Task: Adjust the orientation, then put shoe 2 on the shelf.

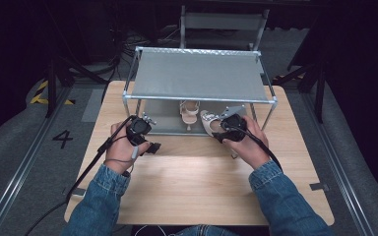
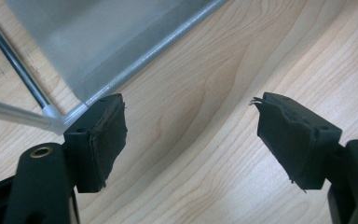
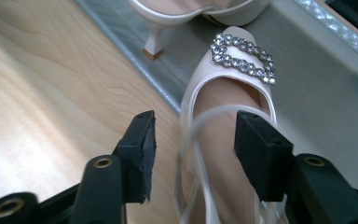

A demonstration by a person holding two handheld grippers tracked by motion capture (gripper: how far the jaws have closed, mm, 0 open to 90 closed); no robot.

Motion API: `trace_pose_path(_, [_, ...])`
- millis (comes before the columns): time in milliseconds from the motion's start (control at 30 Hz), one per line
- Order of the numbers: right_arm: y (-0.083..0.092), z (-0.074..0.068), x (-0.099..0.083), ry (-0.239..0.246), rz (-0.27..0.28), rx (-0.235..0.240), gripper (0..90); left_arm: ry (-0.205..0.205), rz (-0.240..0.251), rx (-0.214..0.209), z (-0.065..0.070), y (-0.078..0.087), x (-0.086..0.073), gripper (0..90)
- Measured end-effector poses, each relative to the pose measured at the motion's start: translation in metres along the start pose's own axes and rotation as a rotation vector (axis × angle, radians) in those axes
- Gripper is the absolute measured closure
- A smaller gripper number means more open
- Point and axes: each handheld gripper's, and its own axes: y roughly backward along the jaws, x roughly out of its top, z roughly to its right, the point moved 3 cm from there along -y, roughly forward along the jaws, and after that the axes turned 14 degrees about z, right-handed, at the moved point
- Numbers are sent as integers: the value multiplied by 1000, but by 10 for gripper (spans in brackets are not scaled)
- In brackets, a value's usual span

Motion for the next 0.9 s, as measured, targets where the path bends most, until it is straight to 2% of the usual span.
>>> trace_pose_path(67, [11, -1, 0, -5, 30, -7, 479, -2, -4, -3, 0, -2, 1, 244])
trace_pose_path(133, [24, -1, -1, -29, 55, -4, 480, -2, -4, -7, 1, -4, 3, 244])
trace_pose_path(200, [36, -1, -4, -71, 74, 2, 485, -12, -3, -9, 2, -5, 5, 243])
trace_pose_path(233, [43, -1, -7, -107, 85, 4, 489, -5, 6, -15, 3, -6, 6, 244])
trace_pose_path(267, [51, -1, -11, -163, 96, 7, 493, -3, 4, -16, 3, -6, 7, 244])
trace_pose_path(300, [56, 0, -13, -191, 102, 11, 493, -17, -3, -10, 3, -7, 7, 243])
trace_pose_path(333, [65, 1, -18, -228, 112, 11, 497, -7, -3, -10, 3, -7, 7, 242])
trace_pose_path(400, [76, 3, -26, -265, 122, -2, 512, -10, -5, -17, 3, -8, 8, 242])
trace_pose_path(500, [87, 6, -36, -284, 118, -27, 524, -16, -7, -15, 4, -9, 9, 242])
trace_pose_path(567, [94, 9, -45, -302, 91, -44, 522, -18, -9, -13, 4, -9, 9, 242])
trace_pose_path(700, [99, 12, -60, -279, -57, -44, 517, -19, -10, -15, 4, -8, 9, 240])
trace_pose_path(800, [98, 15, -69, -271, -93, -48, 515, -12, -13, -15, 3, -9, 9, 240])
trace_pose_path(900, [91, 14, -76, -273, -97, -41, 516, -12, -13, -17, 4, -10, 9, 239])
